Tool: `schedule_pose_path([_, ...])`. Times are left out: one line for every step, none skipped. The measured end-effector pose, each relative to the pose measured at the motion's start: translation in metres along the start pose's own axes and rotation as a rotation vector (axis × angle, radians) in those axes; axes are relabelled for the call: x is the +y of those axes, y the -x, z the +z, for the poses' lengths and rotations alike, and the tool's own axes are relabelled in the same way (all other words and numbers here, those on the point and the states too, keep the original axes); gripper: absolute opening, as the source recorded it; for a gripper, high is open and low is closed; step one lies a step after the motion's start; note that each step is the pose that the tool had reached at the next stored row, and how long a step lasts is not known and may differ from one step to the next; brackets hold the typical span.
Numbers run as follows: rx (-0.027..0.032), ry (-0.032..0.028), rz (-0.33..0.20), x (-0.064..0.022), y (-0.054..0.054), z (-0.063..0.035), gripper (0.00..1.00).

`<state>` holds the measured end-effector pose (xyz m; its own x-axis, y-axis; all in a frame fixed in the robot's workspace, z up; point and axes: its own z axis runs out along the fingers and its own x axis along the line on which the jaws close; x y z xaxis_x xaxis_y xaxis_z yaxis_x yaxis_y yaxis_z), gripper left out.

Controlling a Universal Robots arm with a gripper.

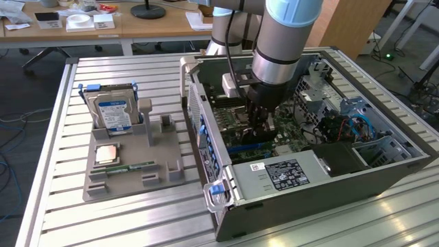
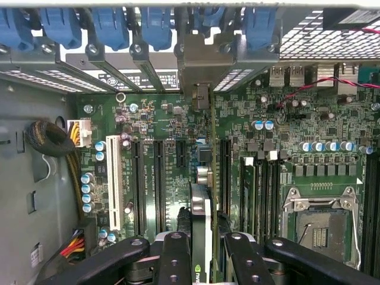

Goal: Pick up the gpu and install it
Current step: 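Insert the gpu into the slot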

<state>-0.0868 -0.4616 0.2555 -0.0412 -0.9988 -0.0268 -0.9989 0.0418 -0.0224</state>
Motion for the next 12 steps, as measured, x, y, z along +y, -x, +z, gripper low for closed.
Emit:
schedule_pose_path([0.0003,0.0001,0.0,0.0001,0.0,0.0,0.27])
schedule_pose_path([0.0002,0.0001,0.0,0.0001,0.0,0.0,0.27])
schedule_pose_path([0.0001,0.0,0.0,0.0,0.0,0.0001,0.27])
schedule_pose_path([0.0001,0.0,0.0,0.0001,0.0,0.0001,0.27])
schedule_pose_path([0.0001,0.0001,0.0,0.0001,0.0,0.0001,0.27])
schedule_pose_path([0.0002,0.0001,0.0,0.0002,0.0,0.0001,0.27])
schedule_pose_path([0.0,-0.0001,0.0,0.0007,0.0,0.0002,0.27])
schedule_pose_path([-0.0001,-0.0001,0.0,0.0012,0.0,0.0002,0.27])
schedule_pose_path([0.0,0.0,0.0,0.0014,0.0,0.0001,0.27])
schedule_pose_path([0.0,0.0,0.0,0.0014,0.0,0.0001,0.27])
schedule_pose_path([0.0002,0.0,0.0,0.0014,-0.0001,0.0,0.27])
schedule_pose_path([0.0001,0.0001,0.0,0.0014,-0.0001,0.0001,0.27])
